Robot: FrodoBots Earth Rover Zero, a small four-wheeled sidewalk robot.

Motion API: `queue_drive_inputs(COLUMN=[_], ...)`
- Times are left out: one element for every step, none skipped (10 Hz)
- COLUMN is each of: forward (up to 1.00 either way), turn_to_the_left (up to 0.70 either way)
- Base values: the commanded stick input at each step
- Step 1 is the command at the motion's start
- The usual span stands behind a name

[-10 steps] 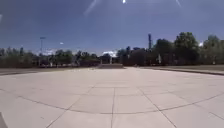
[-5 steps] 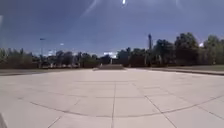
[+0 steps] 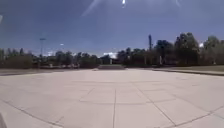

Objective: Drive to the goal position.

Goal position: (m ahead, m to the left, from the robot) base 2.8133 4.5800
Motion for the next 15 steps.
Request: queue_drive_inputs(forward=[0.7,0.7,0.7,0.7,0.7,0.7,0.7,0.7,0.7,0.7,0.7,0.7,0.7,0.7,0.7], turn_to_the_left=[0.0,0.0,0.0,0.0,0.0,0.0,0.0,0.0,0.0,0.0,0.0,0.0,0.0,0.0,0.0])
